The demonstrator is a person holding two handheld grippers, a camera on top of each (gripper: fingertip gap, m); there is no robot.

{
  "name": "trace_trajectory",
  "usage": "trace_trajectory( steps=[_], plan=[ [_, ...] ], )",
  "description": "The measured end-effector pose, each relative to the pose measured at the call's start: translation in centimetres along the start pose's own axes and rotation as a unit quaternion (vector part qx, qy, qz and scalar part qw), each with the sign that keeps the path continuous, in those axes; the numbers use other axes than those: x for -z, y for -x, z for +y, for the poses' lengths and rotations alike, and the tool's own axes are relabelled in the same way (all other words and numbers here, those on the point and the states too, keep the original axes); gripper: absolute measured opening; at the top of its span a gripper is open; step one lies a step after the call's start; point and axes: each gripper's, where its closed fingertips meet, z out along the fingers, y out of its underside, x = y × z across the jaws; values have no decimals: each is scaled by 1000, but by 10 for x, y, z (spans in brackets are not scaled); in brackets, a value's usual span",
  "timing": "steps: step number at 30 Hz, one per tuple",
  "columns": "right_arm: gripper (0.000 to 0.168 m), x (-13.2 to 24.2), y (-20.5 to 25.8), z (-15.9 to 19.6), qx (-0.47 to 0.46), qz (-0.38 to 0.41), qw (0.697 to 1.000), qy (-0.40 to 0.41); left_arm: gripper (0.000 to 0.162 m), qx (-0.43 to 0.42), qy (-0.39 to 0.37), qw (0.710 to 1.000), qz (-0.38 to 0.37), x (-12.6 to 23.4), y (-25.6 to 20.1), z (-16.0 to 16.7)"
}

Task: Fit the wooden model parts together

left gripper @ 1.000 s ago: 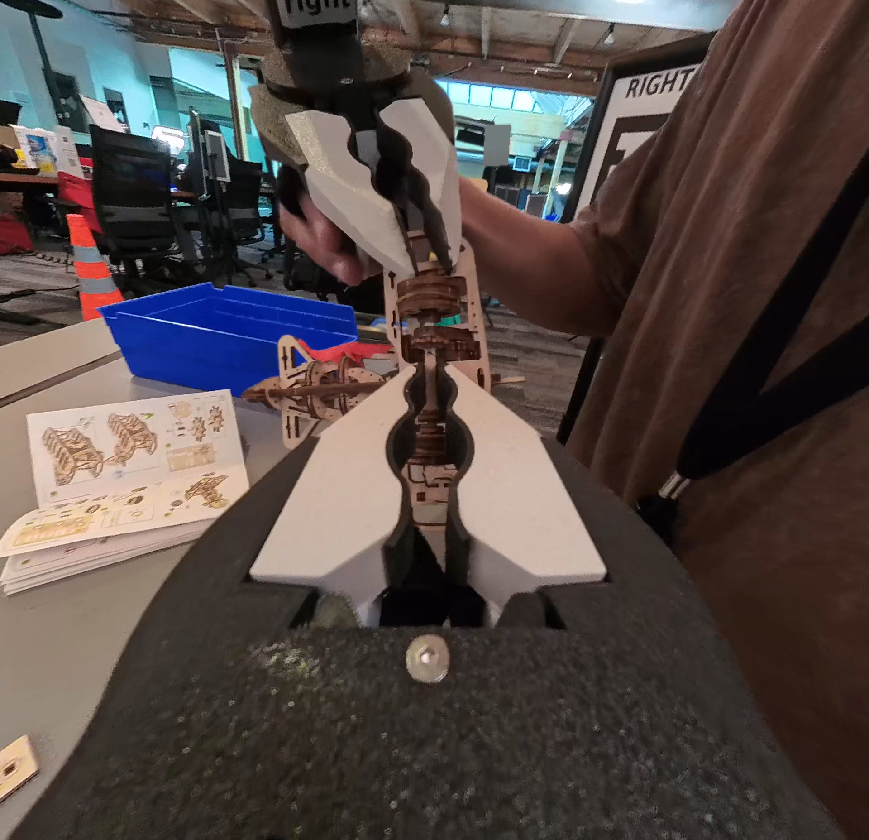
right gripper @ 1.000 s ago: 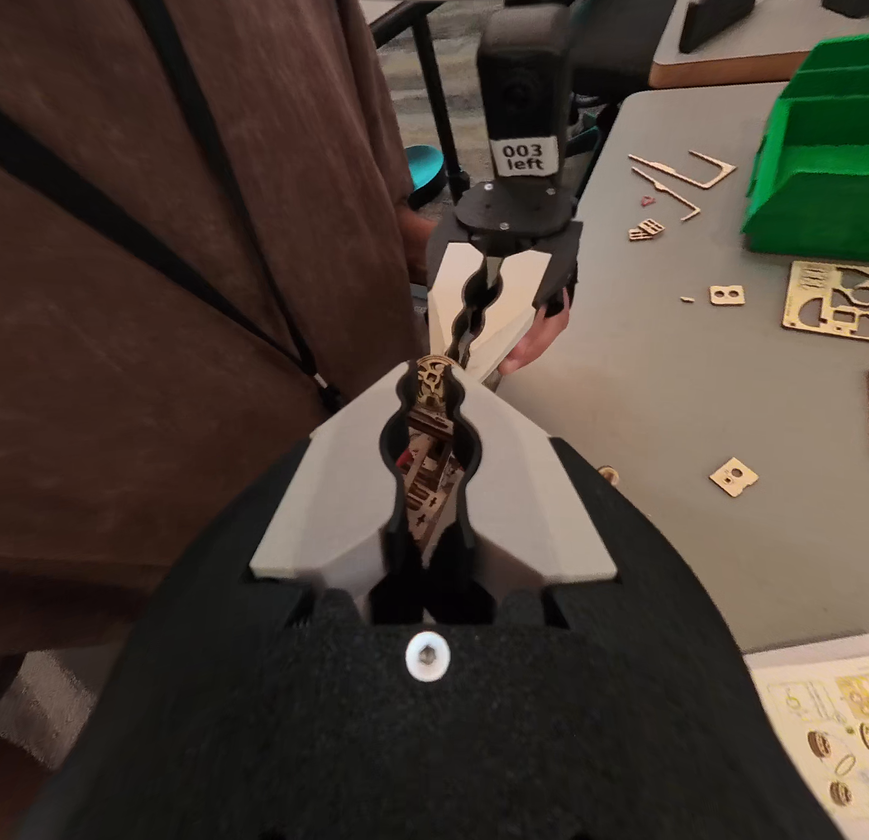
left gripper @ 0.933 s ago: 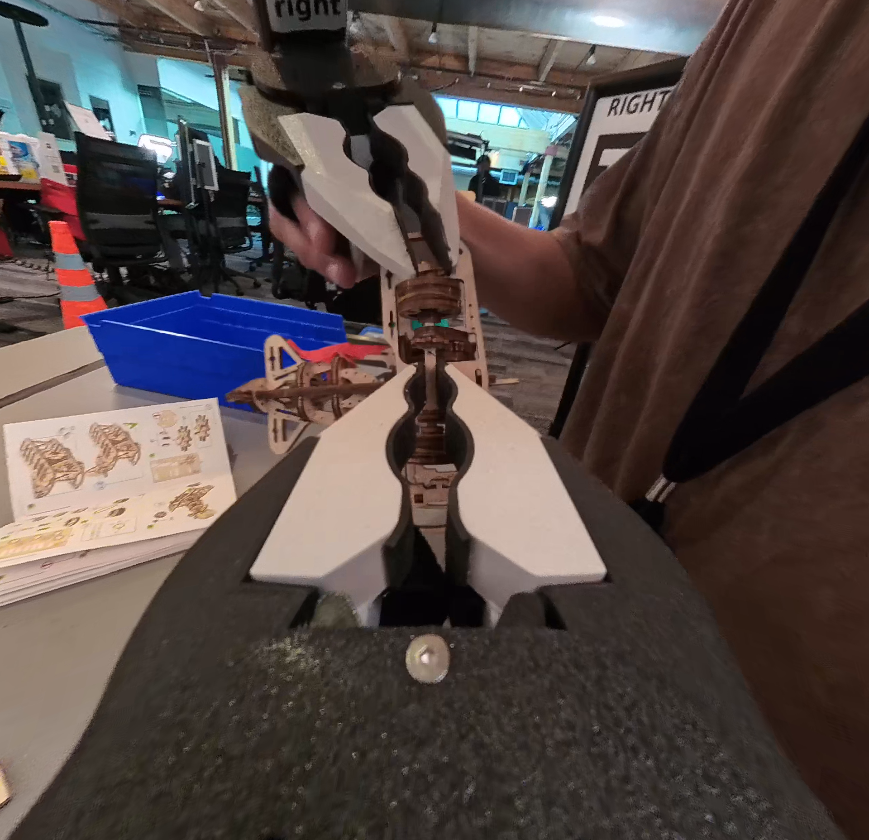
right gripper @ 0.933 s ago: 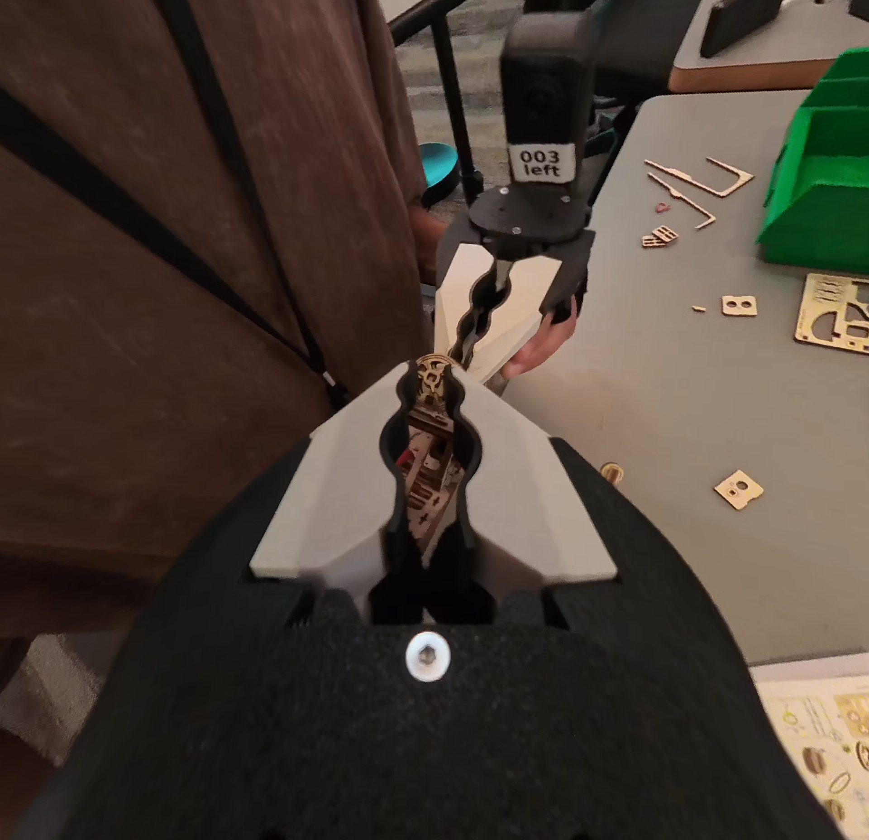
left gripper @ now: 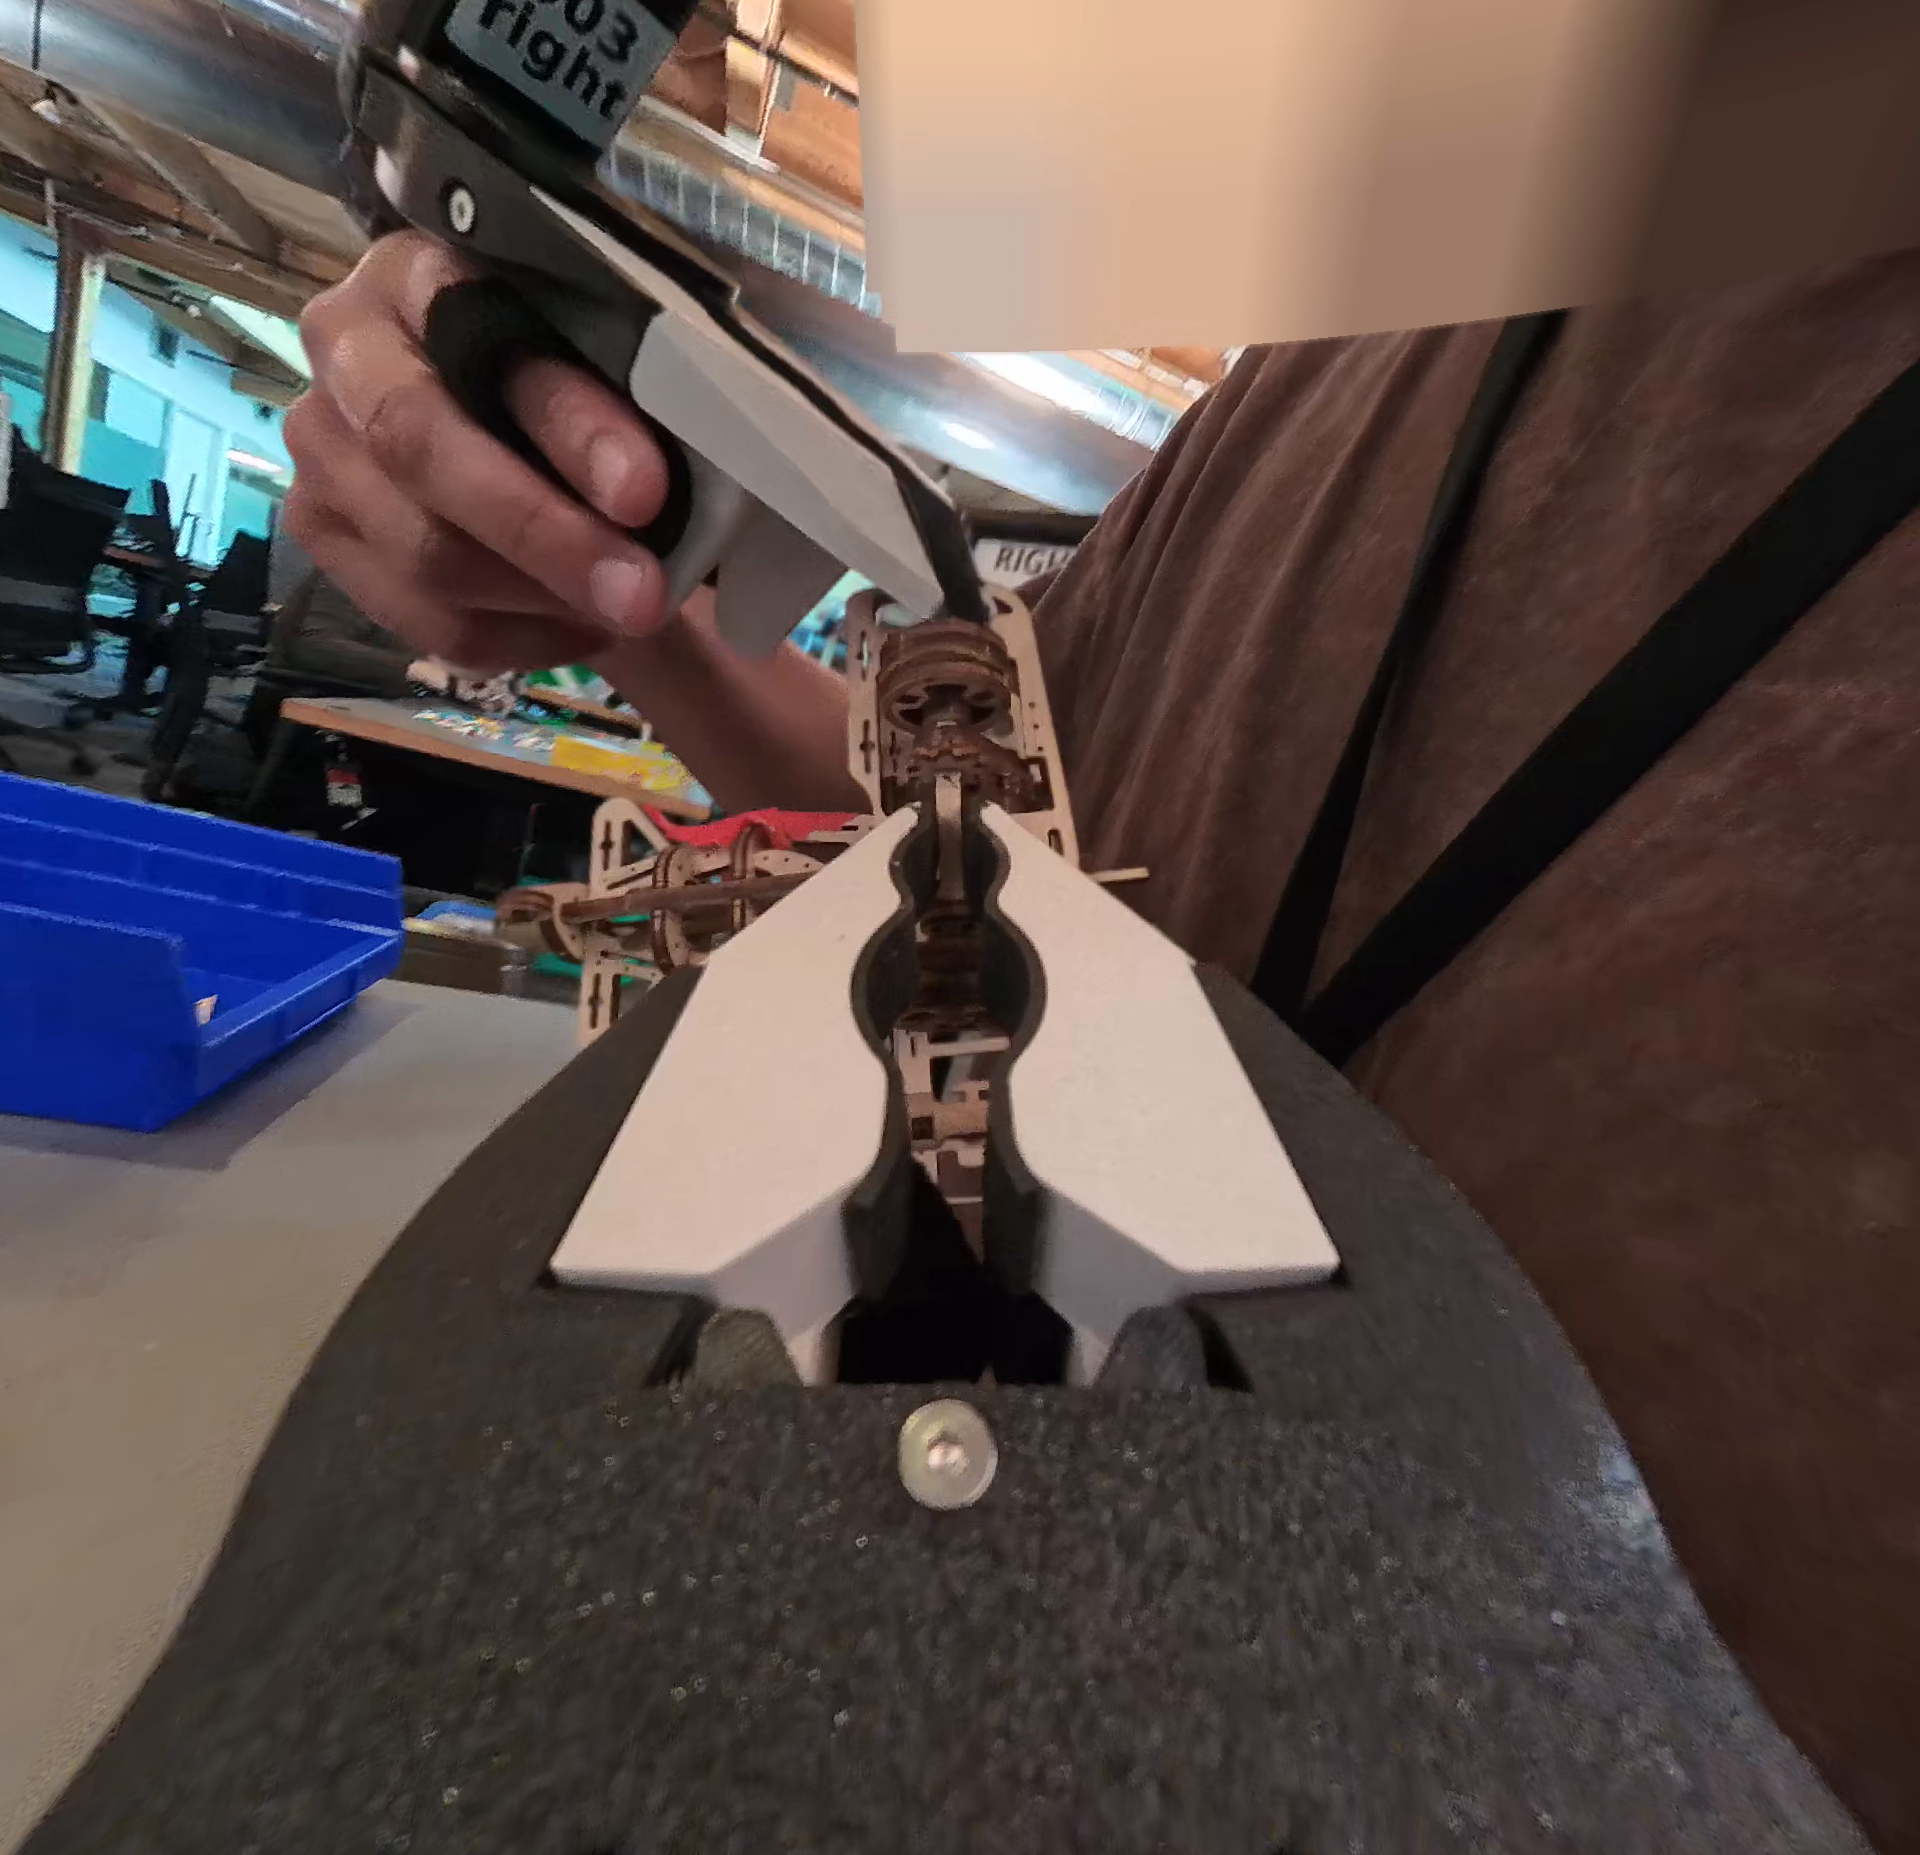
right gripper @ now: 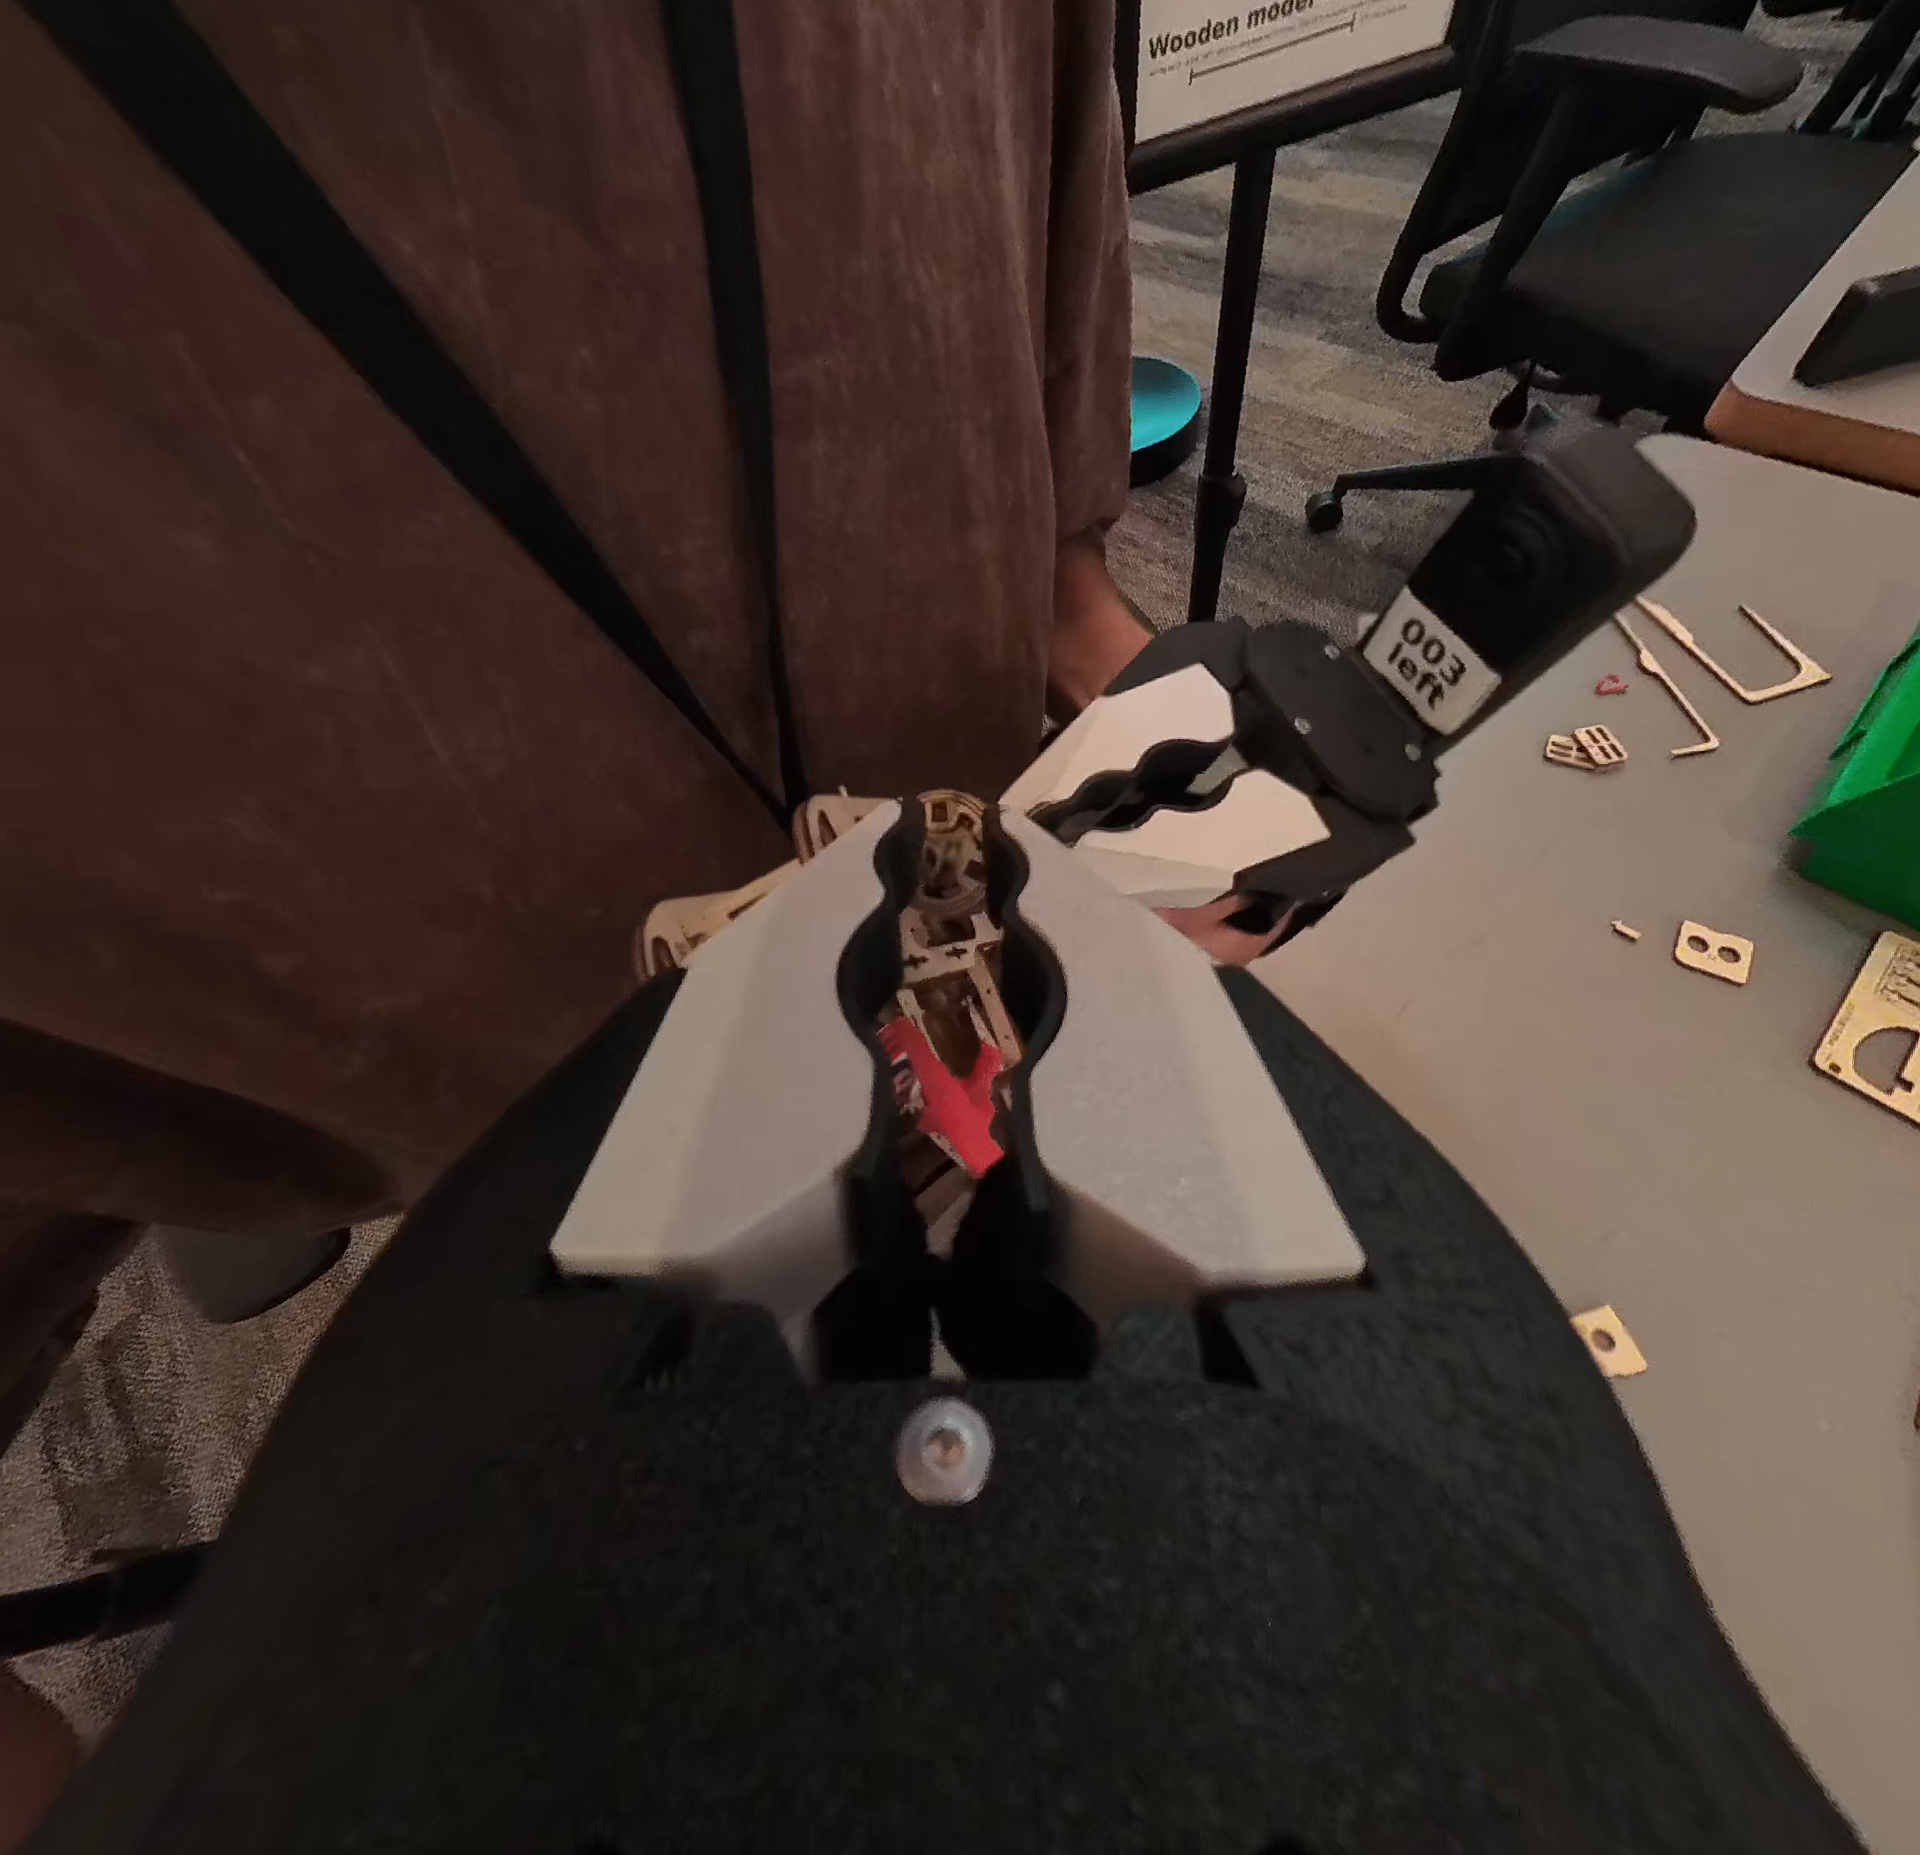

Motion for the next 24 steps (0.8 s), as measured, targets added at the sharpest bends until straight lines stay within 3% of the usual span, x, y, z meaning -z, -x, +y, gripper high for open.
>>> trace_trajectory(
  steps=[9,16,24],
  plan=[
    [16,6,7,-14,3,0,1000,-22,0,24,-35,999,26,-6,-5,-4],
    [9,14,5,-5,-26,24,999,12,0,14,-22,1000,10,-1,0,-3],
    [12,9,1,9,-68,4,995,77,0,2,0,1000,-12,3,7,2]
  ],
)
